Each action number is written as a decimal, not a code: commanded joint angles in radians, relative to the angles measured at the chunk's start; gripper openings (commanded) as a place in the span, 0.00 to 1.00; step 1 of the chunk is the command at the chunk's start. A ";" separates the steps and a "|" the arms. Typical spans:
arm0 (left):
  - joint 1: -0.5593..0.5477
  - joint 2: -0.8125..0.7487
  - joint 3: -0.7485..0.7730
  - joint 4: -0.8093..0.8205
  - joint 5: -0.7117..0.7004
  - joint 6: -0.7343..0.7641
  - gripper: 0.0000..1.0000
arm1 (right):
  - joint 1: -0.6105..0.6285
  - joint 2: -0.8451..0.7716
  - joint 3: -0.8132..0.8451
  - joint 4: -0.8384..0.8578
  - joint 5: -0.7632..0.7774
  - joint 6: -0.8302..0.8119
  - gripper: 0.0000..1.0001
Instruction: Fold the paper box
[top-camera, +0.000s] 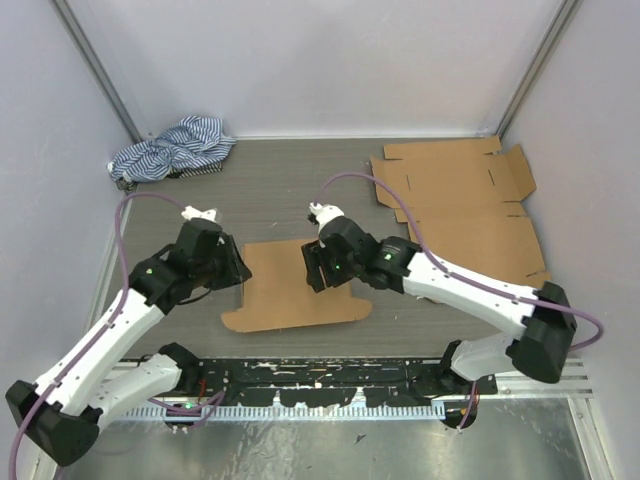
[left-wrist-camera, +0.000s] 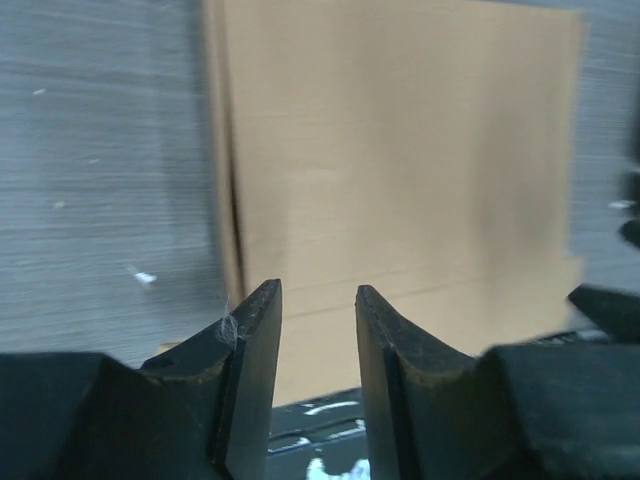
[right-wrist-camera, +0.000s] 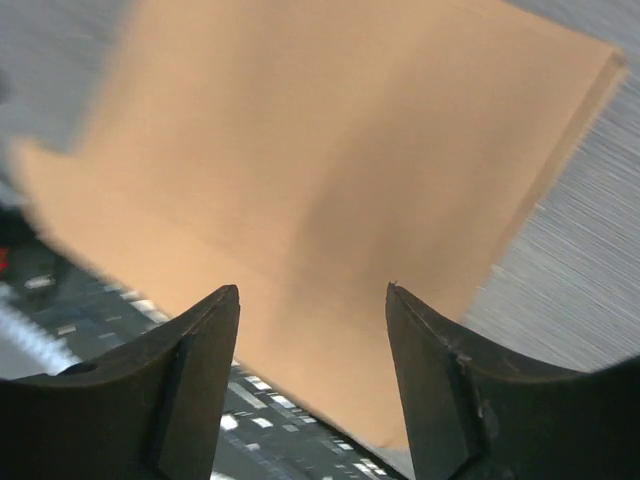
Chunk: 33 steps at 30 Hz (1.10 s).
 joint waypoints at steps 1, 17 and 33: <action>-0.003 0.011 -0.055 -0.046 -0.186 0.026 0.45 | -0.074 0.020 -0.067 0.046 0.117 0.015 0.69; -0.003 0.131 -0.304 0.212 -0.147 0.007 0.53 | -0.203 0.196 -0.228 0.192 -0.022 0.032 0.72; 0.002 0.350 -0.225 0.398 -0.178 0.089 0.52 | -0.273 0.302 -0.136 0.269 -0.056 0.046 0.69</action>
